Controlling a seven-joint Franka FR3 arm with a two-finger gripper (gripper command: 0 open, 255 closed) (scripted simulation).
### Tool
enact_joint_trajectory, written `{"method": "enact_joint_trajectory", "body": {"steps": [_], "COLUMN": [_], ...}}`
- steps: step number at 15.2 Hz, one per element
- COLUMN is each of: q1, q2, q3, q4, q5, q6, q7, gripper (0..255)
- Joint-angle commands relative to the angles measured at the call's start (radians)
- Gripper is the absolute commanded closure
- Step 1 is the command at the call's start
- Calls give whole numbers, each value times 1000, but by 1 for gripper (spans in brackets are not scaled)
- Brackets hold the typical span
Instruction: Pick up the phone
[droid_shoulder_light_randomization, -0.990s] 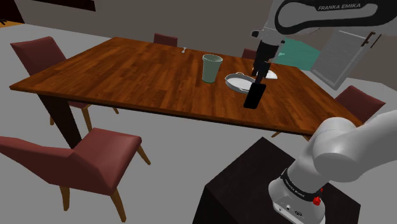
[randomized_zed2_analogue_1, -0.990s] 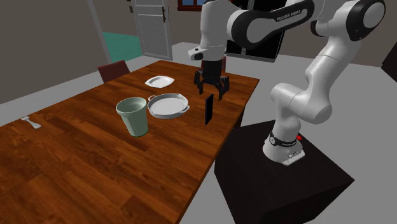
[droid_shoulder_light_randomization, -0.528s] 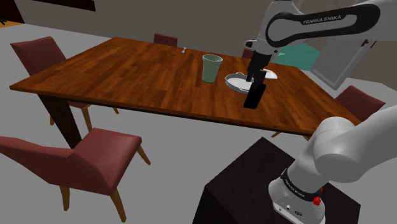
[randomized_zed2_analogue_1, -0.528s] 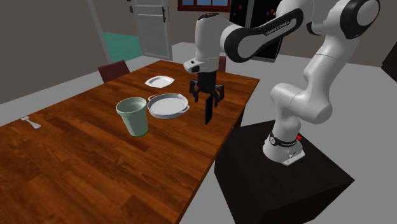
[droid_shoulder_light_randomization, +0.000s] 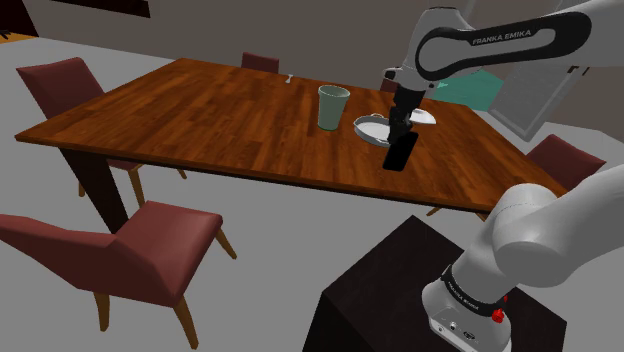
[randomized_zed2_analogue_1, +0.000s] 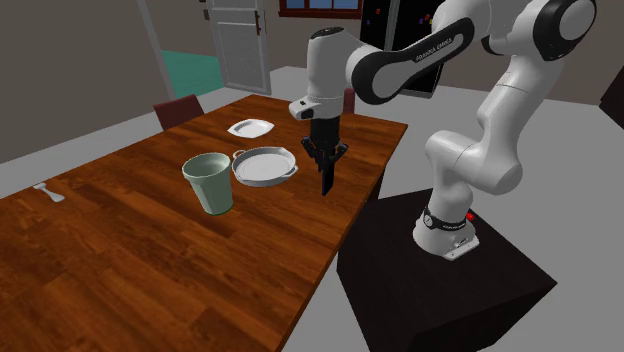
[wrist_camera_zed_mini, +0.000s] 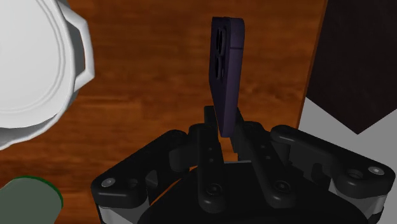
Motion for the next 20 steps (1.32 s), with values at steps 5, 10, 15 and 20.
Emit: {"method": "enact_joint_trajectory", "body": {"steps": [5, 10, 15, 20], "q1": [1, 3, 6, 9], "q2": [2, -13, -22, -24], "q3": [0, 13, 25, 36], "q4": [1, 56, 116, 181], "q5": [1, 7, 15, 23], "q6": [1, -70, -138, -205], "q7": [0, -1, -2, -5], "gripper": [255, 255, 255, 255]}}
